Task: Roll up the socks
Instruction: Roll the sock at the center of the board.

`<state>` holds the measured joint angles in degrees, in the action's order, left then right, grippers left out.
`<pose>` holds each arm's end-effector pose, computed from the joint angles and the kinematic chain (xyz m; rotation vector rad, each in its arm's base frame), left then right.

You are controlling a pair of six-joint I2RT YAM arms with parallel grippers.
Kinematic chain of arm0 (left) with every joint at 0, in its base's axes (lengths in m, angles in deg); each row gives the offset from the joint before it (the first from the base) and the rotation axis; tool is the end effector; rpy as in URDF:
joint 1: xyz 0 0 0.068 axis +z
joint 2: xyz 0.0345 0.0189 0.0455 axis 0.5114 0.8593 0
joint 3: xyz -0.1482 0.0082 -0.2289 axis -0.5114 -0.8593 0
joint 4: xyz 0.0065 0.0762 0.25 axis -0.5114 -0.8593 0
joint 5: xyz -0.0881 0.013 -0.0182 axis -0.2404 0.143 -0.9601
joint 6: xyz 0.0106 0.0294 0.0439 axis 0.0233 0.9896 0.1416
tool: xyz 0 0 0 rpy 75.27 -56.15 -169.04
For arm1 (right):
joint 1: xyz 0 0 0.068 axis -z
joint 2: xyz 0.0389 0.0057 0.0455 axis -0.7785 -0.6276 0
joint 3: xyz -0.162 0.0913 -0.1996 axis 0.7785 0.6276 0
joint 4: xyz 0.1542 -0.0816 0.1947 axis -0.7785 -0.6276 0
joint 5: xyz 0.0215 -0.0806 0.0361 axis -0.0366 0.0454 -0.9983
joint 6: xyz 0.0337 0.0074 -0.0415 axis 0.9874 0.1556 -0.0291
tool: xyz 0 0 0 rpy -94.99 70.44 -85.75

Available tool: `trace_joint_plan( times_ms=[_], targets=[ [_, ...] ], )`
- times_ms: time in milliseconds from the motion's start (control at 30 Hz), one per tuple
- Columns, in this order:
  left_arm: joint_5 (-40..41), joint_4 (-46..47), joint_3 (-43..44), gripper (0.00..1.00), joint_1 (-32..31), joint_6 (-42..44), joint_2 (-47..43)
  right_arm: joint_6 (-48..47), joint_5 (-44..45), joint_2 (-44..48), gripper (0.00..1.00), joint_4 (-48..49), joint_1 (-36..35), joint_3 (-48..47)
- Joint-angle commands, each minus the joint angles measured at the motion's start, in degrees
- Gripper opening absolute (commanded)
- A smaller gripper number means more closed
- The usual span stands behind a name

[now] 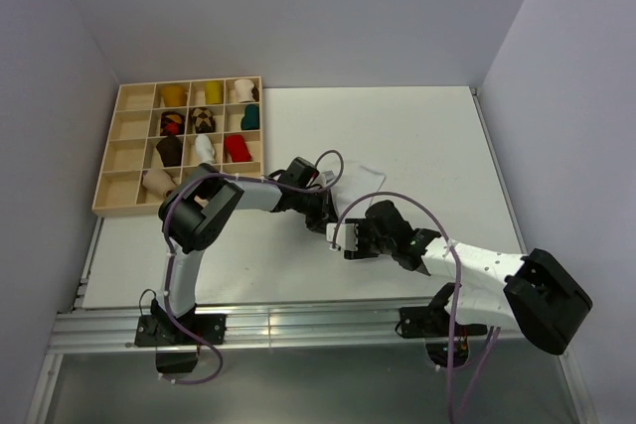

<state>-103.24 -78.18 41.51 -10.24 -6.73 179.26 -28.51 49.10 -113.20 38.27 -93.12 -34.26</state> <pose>0.2878 -0.2825 0.1027 -0.0663 -2.6901 1.3949 0.1476 0.1421 0.1552 -1.7494 1.5330 0.1453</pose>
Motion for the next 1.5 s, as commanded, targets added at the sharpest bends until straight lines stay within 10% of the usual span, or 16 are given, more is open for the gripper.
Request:
trace_joint_plan(
  times_ms=[0, 567, 933, 1100, 1467],
  targets=[
    [1.47, -5.69, -0.02, 0.00, 0.04, 3.70, 2.22, -1.84, 4.00, -2.63, 0.54, 6.68, -1.24, 0.56],
    [-0.47, 0.46, -3.00, 0.06, 1.70, 1.07, -1.99, 4.05, -2.59, -8.79, 0.11, -0.60, -1.16, -4.45],
    [9.90, 16.01, -13.81, 0.36, 4.61, -6.23, -15.17, 1.07, -25.35, -22.29, 0.10, -34.34, 12.46, -25.97],
    [20.17, 16.63, -17.23, 0.33, 4.61, -3.33, -21.66, -2.27, -31.94, -31.45, 0.11, -47.42, 16.85, -34.66],
    [46.20, 20.66, -23.12, 0.37, -4.61, 22.58, -31.61, -9.22, -43.11, -57.82, 0.13, -75.04, 26.78, -55.86]
  ],
)
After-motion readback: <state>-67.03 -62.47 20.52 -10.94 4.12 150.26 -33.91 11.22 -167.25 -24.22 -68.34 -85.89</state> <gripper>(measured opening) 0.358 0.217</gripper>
